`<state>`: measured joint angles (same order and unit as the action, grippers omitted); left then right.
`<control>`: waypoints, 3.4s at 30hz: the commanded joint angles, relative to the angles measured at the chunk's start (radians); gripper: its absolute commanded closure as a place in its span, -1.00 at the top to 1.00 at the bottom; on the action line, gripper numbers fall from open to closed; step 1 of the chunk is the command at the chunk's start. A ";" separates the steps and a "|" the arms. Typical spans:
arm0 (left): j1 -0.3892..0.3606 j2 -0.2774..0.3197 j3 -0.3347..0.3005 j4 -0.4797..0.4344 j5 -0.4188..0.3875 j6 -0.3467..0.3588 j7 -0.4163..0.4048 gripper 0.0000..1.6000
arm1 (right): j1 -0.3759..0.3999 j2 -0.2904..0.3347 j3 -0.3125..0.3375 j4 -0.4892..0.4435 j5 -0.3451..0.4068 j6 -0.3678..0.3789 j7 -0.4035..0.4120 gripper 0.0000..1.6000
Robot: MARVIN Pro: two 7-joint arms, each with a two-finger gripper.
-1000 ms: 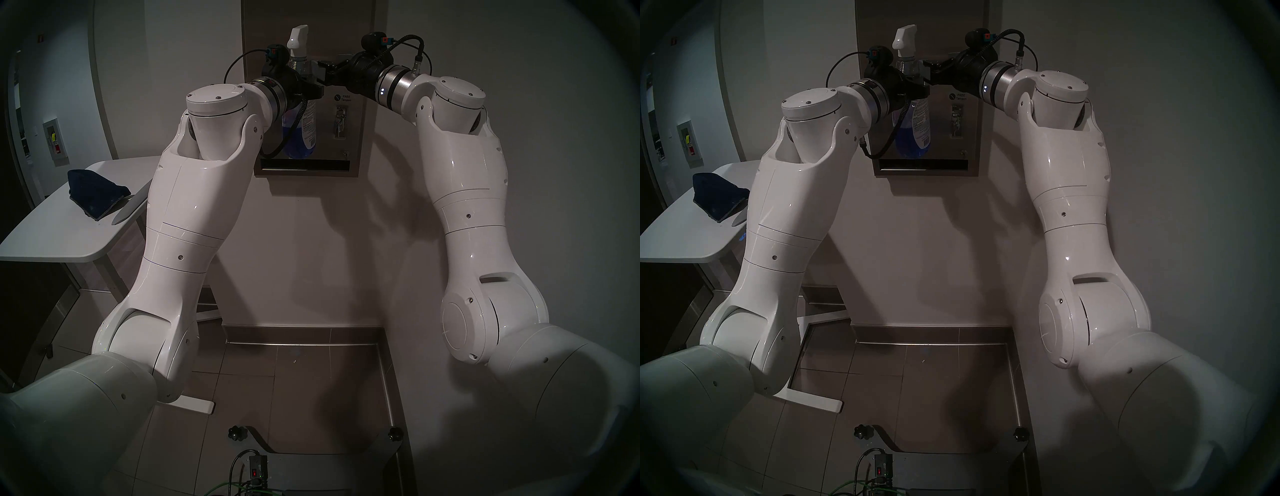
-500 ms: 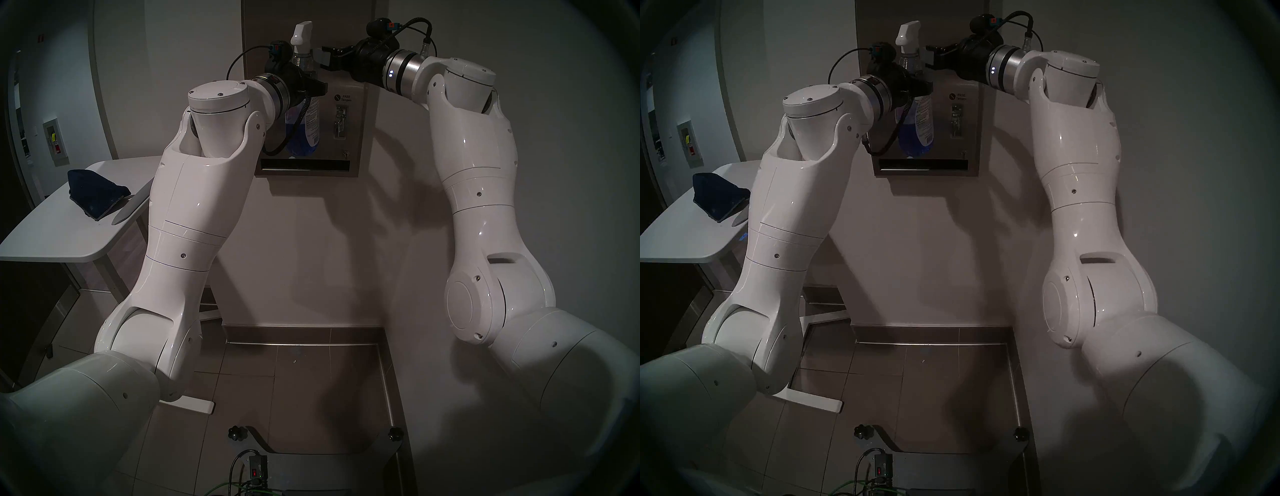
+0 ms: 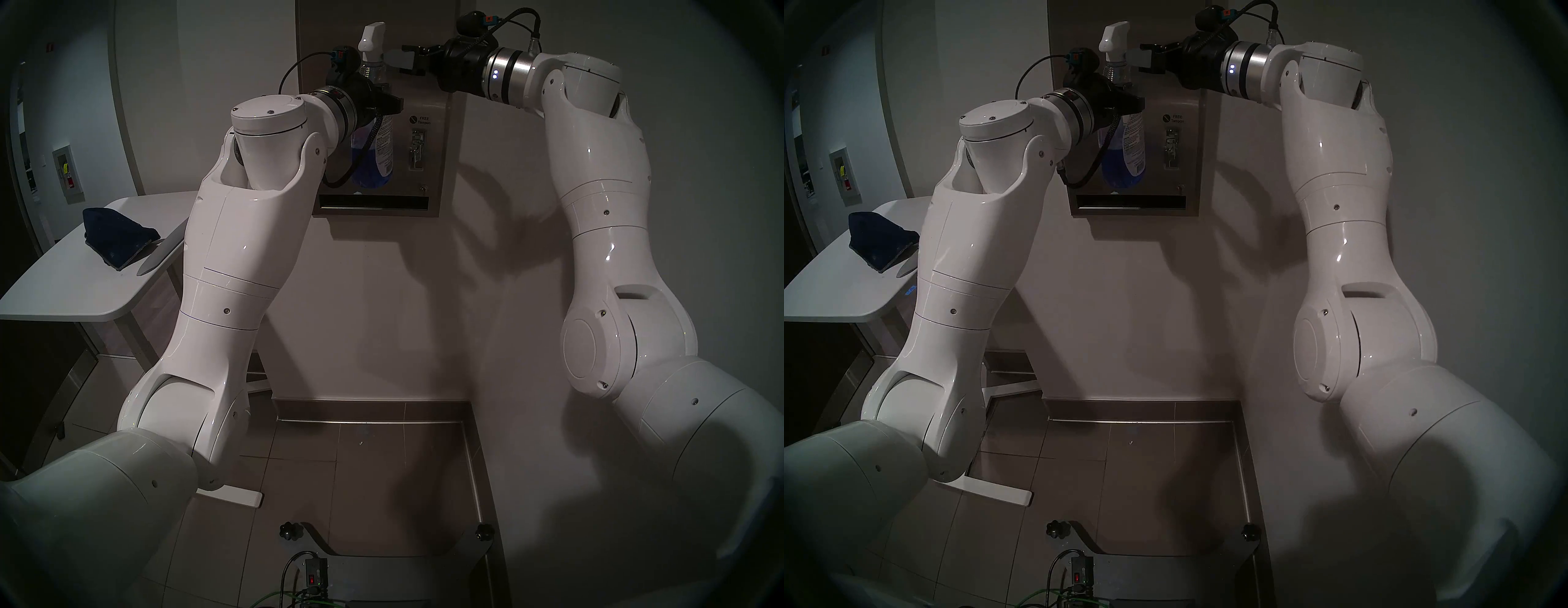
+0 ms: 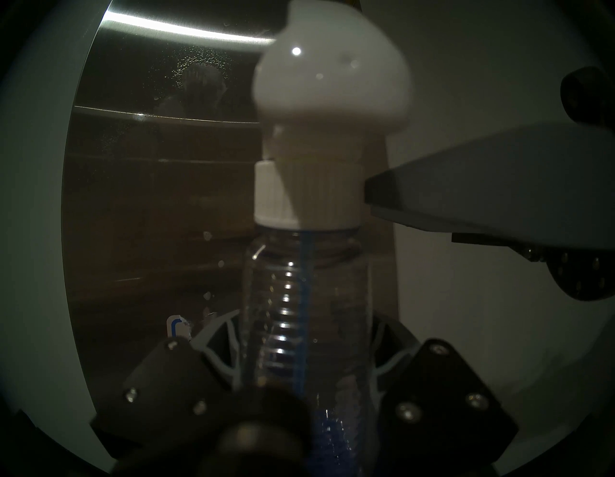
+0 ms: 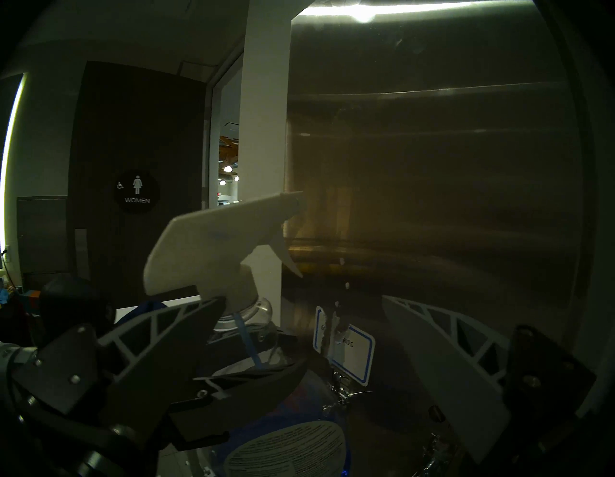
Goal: Pick up the cleaner bottle and spray the cleaner onto the surface
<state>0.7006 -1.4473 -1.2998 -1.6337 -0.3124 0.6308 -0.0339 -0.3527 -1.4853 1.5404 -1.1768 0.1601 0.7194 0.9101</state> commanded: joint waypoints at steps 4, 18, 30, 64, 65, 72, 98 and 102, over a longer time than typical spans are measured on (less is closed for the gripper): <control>-0.078 -0.018 -0.017 -0.034 0.005 -0.042 -0.005 -1.00 | 0.133 0.058 -0.007 0.031 0.018 0.044 0.111 1.00; -0.081 -0.026 -0.023 -0.026 0.018 -0.054 -0.018 -1.00 | 0.141 0.073 -0.053 0.103 0.027 -0.022 0.218 1.00; -0.079 -0.032 -0.028 -0.024 0.028 -0.057 -0.027 -1.00 | 0.169 0.055 -0.069 0.169 0.023 -0.113 0.228 1.00; -0.075 -0.048 -0.041 -0.023 0.053 -0.054 -0.043 -1.00 | 0.299 -0.060 -0.083 0.454 0.014 -0.350 0.174 1.00; -0.075 -0.048 -0.041 -0.023 0.054 -0.054 -0.043 -1.00 | 0.303 -0.061 -0.083 0.460 0.014 -0.355 0.173 1.00; -0.075 -0.051 -0.044 -0.023 0.058 -0.054 -0.046 -1.00 | 0.328 -0.071 -0.083 0.510 0.013 -0.392 0.167 1.00; -0.072 -0.067 -0.057 -0.021 0.082 -0.060 -0.059 -1.00 | 0.378 -0.069 -0.082 0.611 0.012 -0.449 0.199 1.00; -0.072 -0.069 -0.059 -0.020 0.085 -0.061 -0.064 -1.00 | 0.381 -0.067 -0.083 0.619 0.009 -0.453 0.208 1.00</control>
<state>0.6920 -1.5027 -1.3497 -1.6142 -0.2266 0.6073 -0.0958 -0.0368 -1.5607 1.4545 -0.5445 0.1683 0.2805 1.1063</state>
